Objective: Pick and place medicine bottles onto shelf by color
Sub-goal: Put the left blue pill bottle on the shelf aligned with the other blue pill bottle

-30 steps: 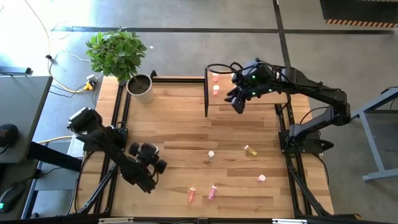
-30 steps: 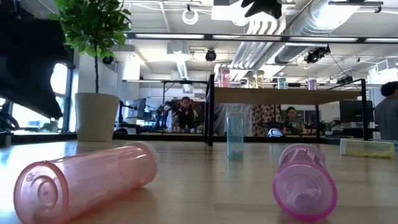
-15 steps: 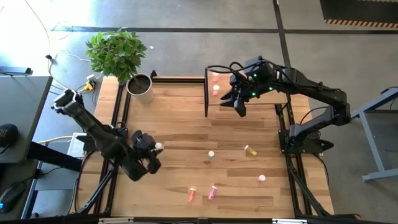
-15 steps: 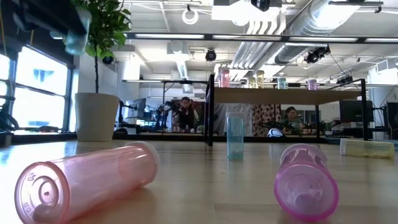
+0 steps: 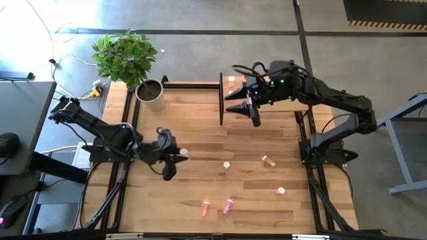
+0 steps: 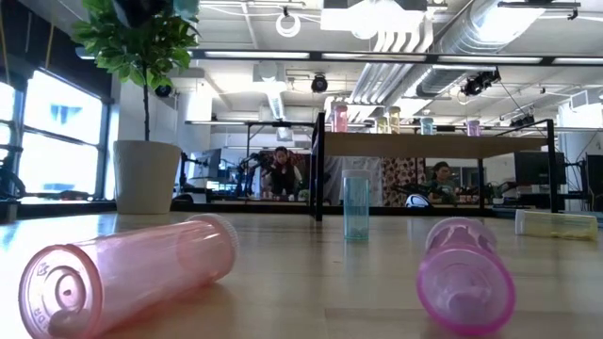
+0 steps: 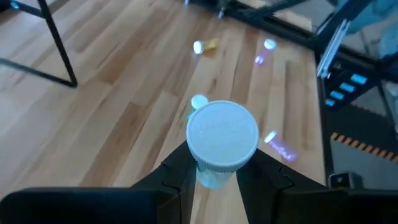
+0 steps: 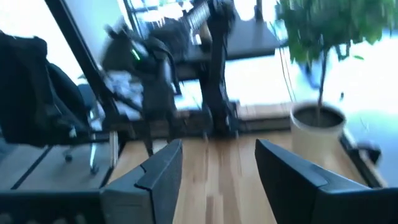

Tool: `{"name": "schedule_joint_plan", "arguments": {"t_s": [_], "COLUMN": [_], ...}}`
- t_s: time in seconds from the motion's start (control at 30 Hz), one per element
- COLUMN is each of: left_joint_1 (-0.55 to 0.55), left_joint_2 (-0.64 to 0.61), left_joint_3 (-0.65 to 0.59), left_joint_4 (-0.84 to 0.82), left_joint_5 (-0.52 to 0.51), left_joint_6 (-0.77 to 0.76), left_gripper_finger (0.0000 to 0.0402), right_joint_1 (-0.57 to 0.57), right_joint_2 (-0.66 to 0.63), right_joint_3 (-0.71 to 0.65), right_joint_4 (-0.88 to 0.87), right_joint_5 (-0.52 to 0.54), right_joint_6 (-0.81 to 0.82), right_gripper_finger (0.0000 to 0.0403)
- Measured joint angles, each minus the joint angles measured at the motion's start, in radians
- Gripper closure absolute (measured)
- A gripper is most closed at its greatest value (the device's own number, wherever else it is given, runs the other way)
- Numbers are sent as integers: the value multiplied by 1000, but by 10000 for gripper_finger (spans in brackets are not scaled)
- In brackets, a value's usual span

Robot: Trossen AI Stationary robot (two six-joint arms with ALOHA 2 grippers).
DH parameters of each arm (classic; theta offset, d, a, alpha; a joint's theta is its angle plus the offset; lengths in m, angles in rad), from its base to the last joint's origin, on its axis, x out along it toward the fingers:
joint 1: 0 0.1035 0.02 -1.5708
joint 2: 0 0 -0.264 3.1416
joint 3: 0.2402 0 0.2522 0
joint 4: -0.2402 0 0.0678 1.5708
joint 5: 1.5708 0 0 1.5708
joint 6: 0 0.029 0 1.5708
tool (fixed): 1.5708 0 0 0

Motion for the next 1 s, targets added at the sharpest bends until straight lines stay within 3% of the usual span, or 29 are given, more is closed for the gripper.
{"name": "schedule_joint_plan", "arguments": {"t_s": [0.43, 0.73, 1.0], "left_joint_1": [146, 163, 190], "left_joint_2": [20, 21, 21], "left_joint_3": [-2, -2, -2], "left_joint_4": [35, 102, 147], "left_joint_5": [170, 145, 135], "left_joint_6": [203, 203, 203], "left_gripper_finger": [312, 312, 312], "right_joint_1": [117, 187, 244], "right_joint_2": [157, 288, 312], "right_joint_3": [0, 0, -1], "right_joint_4": [41, -17, -33], "right_joint_5": [5, 14, 17], "right_joint_6": [12, 95, 100], "right_gripper_finger": [208, 208, 208]}}
